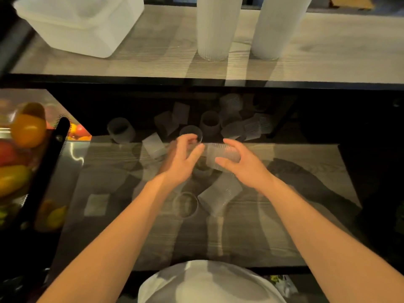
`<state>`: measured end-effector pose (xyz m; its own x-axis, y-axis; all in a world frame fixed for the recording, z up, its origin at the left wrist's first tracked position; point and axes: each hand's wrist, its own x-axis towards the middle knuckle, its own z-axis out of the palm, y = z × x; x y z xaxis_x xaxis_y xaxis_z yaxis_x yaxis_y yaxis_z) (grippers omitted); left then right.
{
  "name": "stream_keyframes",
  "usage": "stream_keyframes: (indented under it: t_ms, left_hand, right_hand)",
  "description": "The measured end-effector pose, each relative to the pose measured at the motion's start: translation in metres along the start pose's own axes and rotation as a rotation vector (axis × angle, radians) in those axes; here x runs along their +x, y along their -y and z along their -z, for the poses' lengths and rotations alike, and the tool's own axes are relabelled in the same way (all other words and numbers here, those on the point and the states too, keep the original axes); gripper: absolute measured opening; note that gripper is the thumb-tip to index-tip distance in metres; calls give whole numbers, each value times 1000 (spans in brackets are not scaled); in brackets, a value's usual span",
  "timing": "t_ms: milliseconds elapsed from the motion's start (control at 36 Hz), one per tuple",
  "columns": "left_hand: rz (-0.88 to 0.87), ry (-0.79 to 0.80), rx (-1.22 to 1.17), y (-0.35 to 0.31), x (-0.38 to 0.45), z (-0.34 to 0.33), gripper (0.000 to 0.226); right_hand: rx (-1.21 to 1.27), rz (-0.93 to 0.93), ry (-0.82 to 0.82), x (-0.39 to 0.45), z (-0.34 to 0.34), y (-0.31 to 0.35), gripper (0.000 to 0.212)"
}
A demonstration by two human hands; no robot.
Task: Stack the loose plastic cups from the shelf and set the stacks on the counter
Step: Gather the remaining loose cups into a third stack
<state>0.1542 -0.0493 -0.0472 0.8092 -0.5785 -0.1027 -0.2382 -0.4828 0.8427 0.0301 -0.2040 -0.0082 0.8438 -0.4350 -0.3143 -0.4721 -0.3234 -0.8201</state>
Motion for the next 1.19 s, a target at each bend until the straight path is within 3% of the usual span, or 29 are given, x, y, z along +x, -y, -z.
stream_keyframes:
  t_ms: [56,139,222,361,444,556,639,694,750,806,917,1194]
  left_hand:
    - [152,-98,267,18,-13,5,66]
    - [302,9,502,36,-32,6,86]
    - [326,28,532,48,-41,2,74]
    - [362,-64,293,45,-45,8,68]
    - [333,-113,-89,34,-53,17,68]
    - [314,-121,-587,9,-67,24,28]
    - [410,-159,-902,-8,-75,23,24]
    - [440,-124,-913,-9,-77,18,26]
    - [433,-69,-779,-7,-77,14,21]
    - [445,-18,-747,-4,-78,11,19]
    - [430,61,-770,-4,-83,11,23]
    - [521,124,-849,7,-94,-2,32]
  right_hand:
    - [68,-28,-29,-3,-5,-3,73]
    - [183,-84,-27,-7,-11,-6,81]
    - [213,-128,8,-9,-18,-7,92]
    - [237,-141,30,-11,-24,-10,94]
    - [374,-153,0,-12,-23,-8,74]
    - [459,-181,34,-10,-18,-6,76]
    - [473,-172,104,-13,-12,1,63]
    - [483,-168,217,-16,-9,4,60]
    - [492,-164,340,-20,-9,5,57]
    - [487,-157,400,-22,-10,2,70]
    - [490,-146,445,-27,-8,-2,90]
    - [520,-149,435,-41,-15,-16,71]
